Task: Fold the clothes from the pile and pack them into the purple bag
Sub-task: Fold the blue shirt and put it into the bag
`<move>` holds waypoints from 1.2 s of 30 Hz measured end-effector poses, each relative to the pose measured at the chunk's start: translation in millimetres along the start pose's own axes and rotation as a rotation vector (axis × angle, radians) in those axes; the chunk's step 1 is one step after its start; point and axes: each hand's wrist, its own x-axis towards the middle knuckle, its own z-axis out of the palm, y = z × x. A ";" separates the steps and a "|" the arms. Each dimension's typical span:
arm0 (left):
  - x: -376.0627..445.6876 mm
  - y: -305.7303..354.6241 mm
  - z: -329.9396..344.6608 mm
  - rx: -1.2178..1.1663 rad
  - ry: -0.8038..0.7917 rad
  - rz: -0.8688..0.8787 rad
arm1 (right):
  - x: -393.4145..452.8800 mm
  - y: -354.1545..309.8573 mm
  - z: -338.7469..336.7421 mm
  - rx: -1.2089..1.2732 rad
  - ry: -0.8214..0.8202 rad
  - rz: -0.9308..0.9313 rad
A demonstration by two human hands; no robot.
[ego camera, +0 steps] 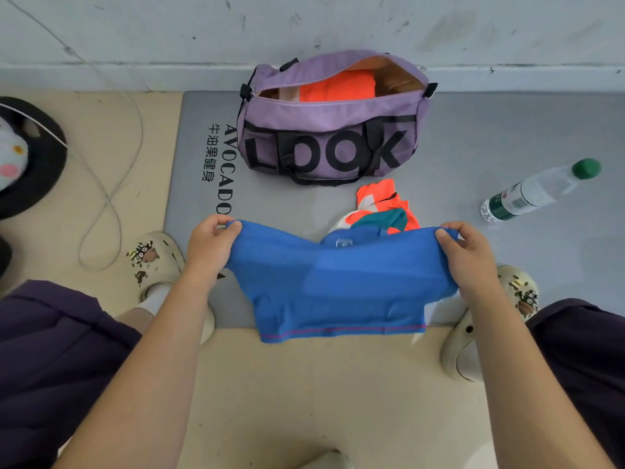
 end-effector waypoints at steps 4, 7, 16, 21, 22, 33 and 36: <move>-0.2 20.6 -12.7 0.002 0.119 0.143 | 3.6 -17.0 -9.2 -0.042 0.093 -0.037; -1.9 55.4 -22.7 -0.054 0.208 0.200 | 8.3 -50.1 -14.6 -0.050 0.110 -0.115; -41.5 173.5 -66.1 -0.690 0.277 0.405 | -17.0 -175.5 -37.7 0.486 0.255 -0.347; -45.3 111.2 -46.8 -0.569 0.419 0.224 | -30.1 -122.8 -19.8 0.443 0.335 -0.228; -43.0 89.0 -36.2 -0.514 0.398 0.157 | -30.3 -100.9 -10.8 0.401 0.310 -0.166; -32.9 -111.1 24.7 0.104 -0.045 -0.347 | -38.4 86.0 42.5 0.188 -0.084 0.435; -33.3 -105.8 26.5 0.754 -0.047 -0.242 | -33.8 93.4 39.0 0.036 -0.249 0.569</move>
